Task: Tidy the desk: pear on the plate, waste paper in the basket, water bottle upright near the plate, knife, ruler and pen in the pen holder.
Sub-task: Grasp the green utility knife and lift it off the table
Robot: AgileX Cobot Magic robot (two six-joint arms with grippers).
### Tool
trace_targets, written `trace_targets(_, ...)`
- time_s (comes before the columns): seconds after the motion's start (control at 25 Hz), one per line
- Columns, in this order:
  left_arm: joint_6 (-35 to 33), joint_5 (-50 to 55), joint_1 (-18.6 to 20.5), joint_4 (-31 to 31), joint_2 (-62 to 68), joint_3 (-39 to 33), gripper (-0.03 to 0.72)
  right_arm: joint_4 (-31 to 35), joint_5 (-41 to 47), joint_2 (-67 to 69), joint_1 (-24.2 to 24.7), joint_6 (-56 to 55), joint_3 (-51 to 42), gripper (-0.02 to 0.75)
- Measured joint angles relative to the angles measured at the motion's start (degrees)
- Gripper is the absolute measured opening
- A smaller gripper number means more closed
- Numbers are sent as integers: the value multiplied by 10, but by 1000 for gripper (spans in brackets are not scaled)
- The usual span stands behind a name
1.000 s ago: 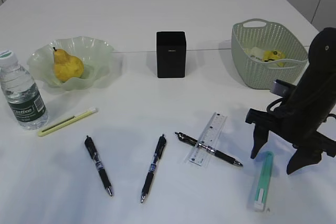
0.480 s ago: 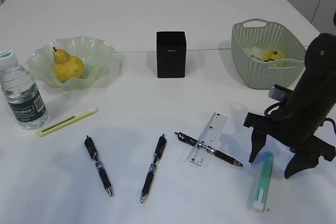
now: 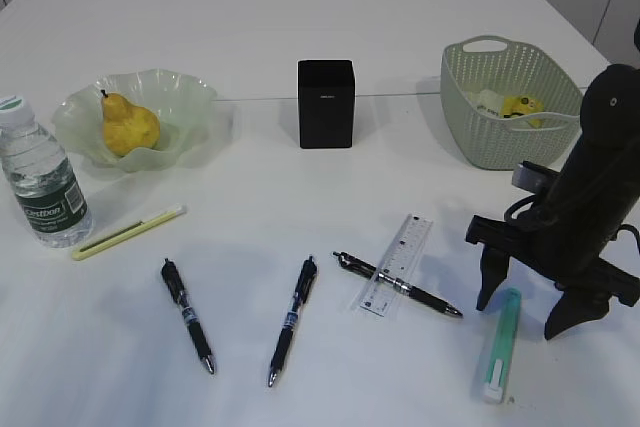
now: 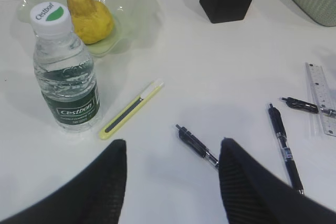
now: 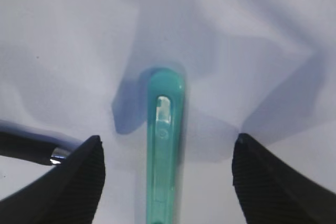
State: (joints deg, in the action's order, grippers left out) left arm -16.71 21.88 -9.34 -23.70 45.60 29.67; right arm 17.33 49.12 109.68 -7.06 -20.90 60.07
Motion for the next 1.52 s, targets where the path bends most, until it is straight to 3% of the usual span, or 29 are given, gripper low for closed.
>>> trace_targets(1.52, 0, 11, 0, 0, 0, 0, 393, -12, 0, 8, 0, -1, 0, 585)
